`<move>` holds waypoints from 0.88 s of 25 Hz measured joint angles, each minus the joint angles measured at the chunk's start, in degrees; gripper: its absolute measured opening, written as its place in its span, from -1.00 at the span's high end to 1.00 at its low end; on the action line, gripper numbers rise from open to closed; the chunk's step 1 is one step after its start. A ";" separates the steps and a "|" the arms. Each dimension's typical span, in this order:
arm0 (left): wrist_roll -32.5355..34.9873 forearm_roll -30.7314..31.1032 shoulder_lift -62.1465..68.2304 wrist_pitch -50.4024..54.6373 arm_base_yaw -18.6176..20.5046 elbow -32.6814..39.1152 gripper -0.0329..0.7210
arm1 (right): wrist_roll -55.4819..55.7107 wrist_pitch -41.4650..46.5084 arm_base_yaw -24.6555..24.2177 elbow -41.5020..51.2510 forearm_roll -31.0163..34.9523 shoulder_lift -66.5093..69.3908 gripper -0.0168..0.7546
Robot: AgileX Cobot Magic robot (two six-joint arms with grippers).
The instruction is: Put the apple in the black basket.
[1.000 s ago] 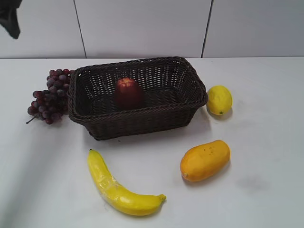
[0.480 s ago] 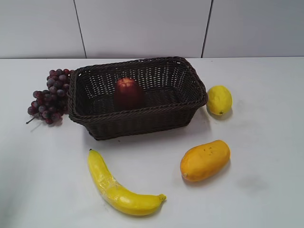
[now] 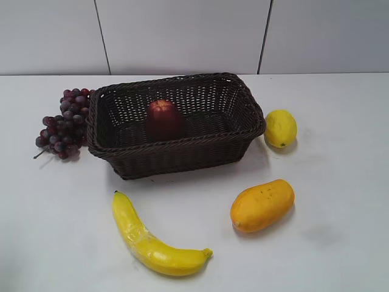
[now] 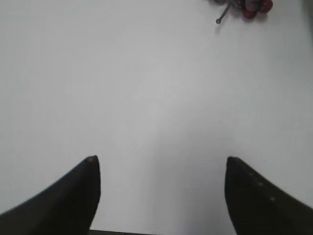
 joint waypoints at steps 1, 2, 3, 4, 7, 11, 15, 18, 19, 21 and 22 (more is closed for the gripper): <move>0.00 0.00 -2.00 -0.12 0.00 1.82 -0.66 | 0.00 0.00 0.00 0.00 0.00 0.00 -0.58; 0.00 0.00 -3.90 -0.17 0.00 3.28 -0.66 | 0.00 0.00 0.00 0.00 0.00 0.00 -0.58; 0.00 0.00 -5.67 -0.22 0.00 5.01 -0.66 | 0.00 0.00 0.00 0.00 0.00 0.00 -0.58; 0.00 -0.35 -7.10 -0.16 0.00 6.64 -0.66 | 0.00 0.00 0.00 0.00 0.00 0.00 -0.58; 0.00 -0.47 -12.14 -0.01 0.00 10.81 -0.66 | 0.00 0.00 0.00 0.00 0.00 0.00 -0.58; 0.00 -0.59 -18.15 0.38 0.00 14.88 -0.66 | 0.00 0.00 0.00 0.00 0.00 0.00 -0.58; 0.00 -0.64 -24.58 0.57 0.00 17.14 -0.66 | 0.00 0.00 0.00 0.00 0.00 0.00 -0.58; 0.00 -0.64 -29.46 0.57 0.00 18.46 -0.65 | 0.00 0.00 0.00 0.00 0.00 0.00 -0.58; 0.00 -0.64 -31.16 0.57 0.00 18.96 -0.65 | 0.00 0.00 0.00 0.00 0.00 0.00 -0.58; 0.00 -0.64 -34.51 0.52 0.00 20.01 -0.65 | 0.00 0.00 0.00 0.00 0.00 0.00 -0.58; 0.00 -0.64 -35.88 0.59 0.00 20.40 -0.65 | 0.00 0.00 0.00 0.00 0.00 0.00 -0.58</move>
